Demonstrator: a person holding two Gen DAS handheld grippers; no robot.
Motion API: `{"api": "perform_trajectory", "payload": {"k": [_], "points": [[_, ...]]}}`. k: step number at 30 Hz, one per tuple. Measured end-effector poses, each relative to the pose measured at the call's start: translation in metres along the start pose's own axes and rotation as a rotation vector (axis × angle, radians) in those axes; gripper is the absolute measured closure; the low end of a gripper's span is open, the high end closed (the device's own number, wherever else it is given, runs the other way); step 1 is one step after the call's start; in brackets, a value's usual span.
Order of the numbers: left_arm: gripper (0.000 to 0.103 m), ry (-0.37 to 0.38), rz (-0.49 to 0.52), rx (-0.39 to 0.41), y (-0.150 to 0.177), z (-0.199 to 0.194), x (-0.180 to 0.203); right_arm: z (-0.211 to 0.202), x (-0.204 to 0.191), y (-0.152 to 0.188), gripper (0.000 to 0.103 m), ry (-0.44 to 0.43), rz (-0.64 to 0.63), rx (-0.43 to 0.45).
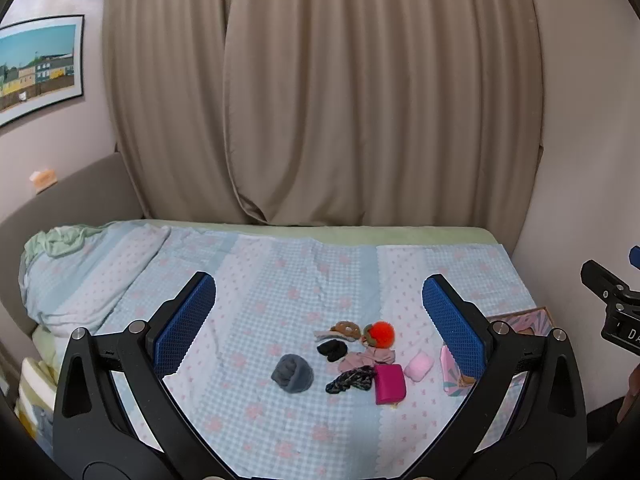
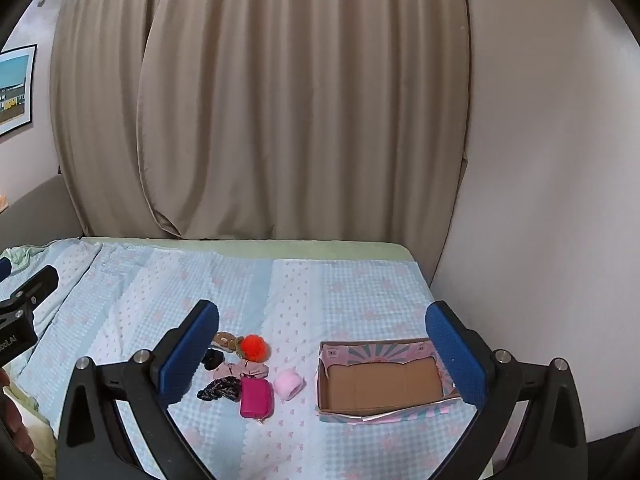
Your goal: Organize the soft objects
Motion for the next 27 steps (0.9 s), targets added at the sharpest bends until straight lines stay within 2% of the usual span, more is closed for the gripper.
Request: {"api": "perform_trajectory", "payload": {"k": [12,27], "points": [[0.001,0.004,0.012,-0.011,0.0088,0.0010,0.0039,-0.0036,0.0039,-0.0021,0.000,0.003,0.014,0.008],[0.001,-0.002,0.014,-0.011,0.0036,-0.0004,0.0072,-0.0017,0.0047,-0.0054,0.000,-0.002,0.012,0.002]]}}
Point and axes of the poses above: each gripper's, at about its wrist camera, not at the fingertips, and z roughly the way its jaws point, x to its right, y to its underside, the point moved 8 cm from there along z, roughly the way its jaws point, and after that the axes turned 7 degrees about -y, right-handed, at the moved point
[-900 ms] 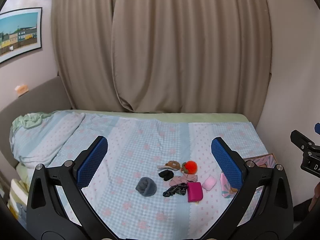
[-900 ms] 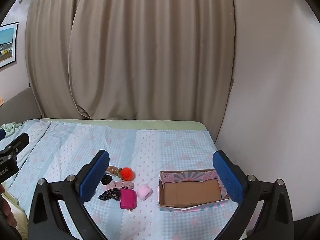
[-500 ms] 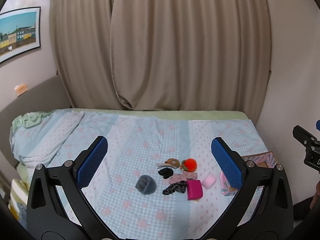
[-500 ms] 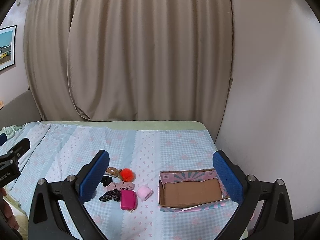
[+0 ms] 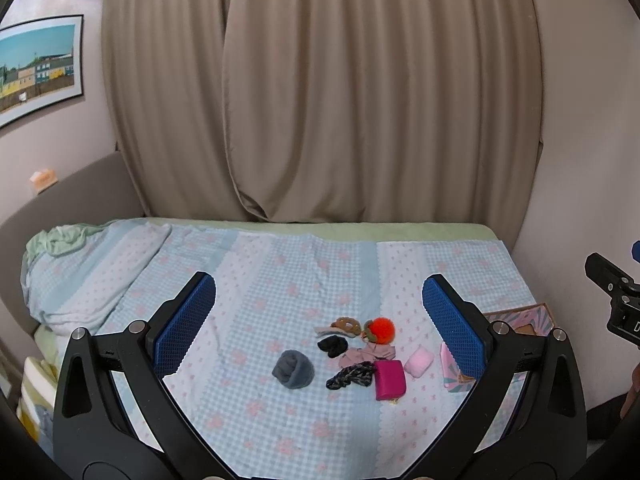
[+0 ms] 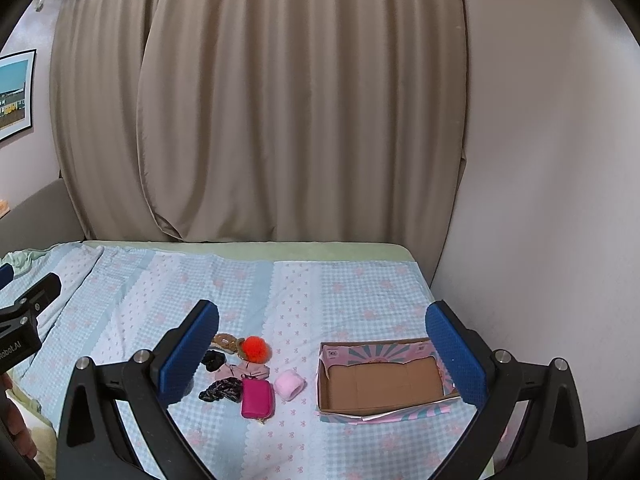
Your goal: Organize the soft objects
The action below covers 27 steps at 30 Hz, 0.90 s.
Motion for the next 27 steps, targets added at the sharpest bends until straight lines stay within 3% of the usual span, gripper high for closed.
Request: {"api": "perform_trajectory", "payload": {"k": [27], "points": [[0.001,-0.003,0.002,0.001,0.0030,-0.0010,-0.0039,0.0090,-0.0004,0.0026,0.000,-0.011,0.000,0.006]]}}
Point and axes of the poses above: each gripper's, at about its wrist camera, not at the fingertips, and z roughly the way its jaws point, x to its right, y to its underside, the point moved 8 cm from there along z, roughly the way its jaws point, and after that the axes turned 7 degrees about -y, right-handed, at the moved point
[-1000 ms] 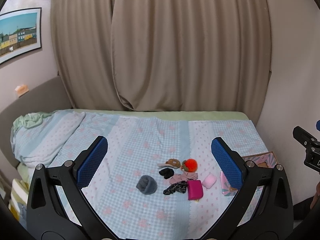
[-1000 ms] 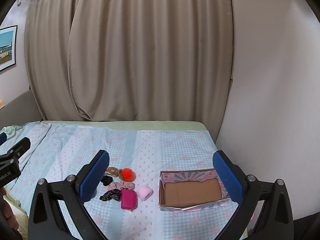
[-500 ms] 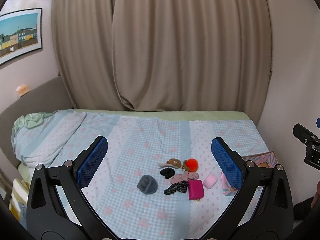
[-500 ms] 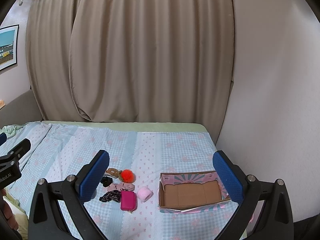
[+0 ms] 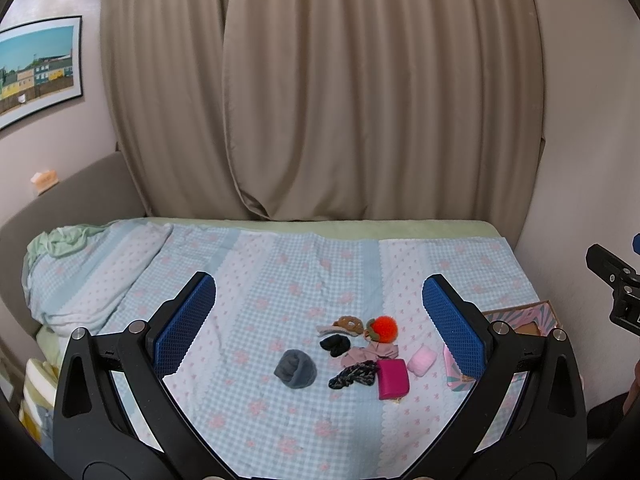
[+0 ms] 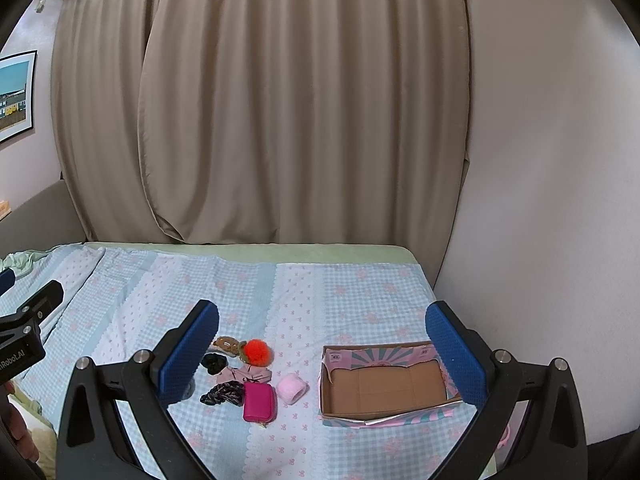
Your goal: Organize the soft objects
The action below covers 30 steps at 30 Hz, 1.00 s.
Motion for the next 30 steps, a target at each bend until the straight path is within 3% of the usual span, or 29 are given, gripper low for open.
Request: {"api": "perform_trajectory", "payload": {"k": [19,30], "points": [[0.001,0.010,-0.008,-0.010,-0.003,0.004,-0.001,-0.003,0.003,-0.001,0.000,0.000,0.019,0.007],[0.001,0.011,-0.030,-0.113,0.006,0.032,-0.022,0.018,-0.004,0.003,0.000,-0.025,0.032,-0.053]]}}
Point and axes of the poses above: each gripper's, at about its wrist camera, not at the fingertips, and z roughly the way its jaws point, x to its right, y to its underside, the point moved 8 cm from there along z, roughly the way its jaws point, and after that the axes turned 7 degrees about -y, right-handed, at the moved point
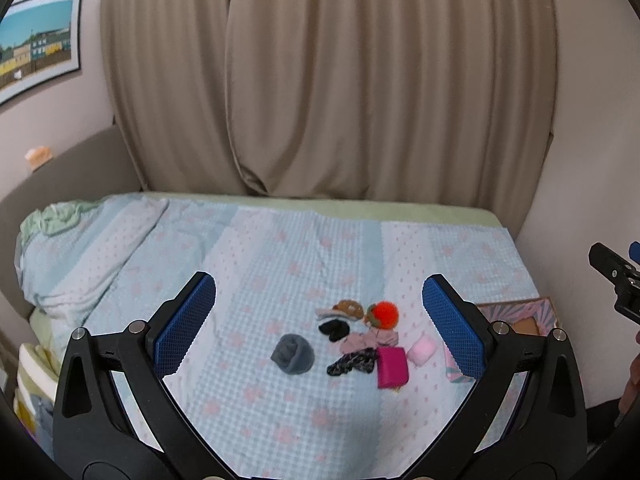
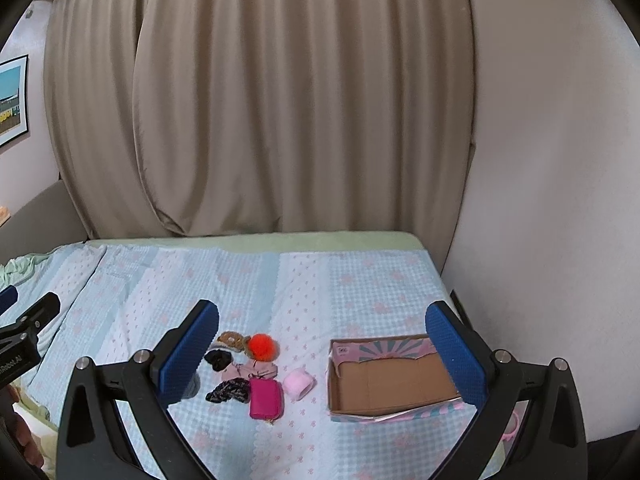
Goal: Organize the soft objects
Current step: 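Grasp the grey sock ball with the left tool while the right tool grasps the magenta pouch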
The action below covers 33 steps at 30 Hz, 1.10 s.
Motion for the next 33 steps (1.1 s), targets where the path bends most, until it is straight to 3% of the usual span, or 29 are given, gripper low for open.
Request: {"api": "perform_trajectory", "payload": {"k": [11,21,33], "points": [[0.001,0.069,0.076,-0.190,0.053,0.106,-0.034,0.075,-0.049,0.057,0.000,-0.045,0.089,-0.142],[0.001,0.138,0.172,-0.390,0.159,0.254,-0.045,0.178,-0.068,0.157,0.000,-0.014,0.103,-0.285],[0.001,0.235,0.260,-0.449,0.254,0.376,-0.017,0.295,-0.061,0.280,0.000,0.009,0.142,-0.423]]}}
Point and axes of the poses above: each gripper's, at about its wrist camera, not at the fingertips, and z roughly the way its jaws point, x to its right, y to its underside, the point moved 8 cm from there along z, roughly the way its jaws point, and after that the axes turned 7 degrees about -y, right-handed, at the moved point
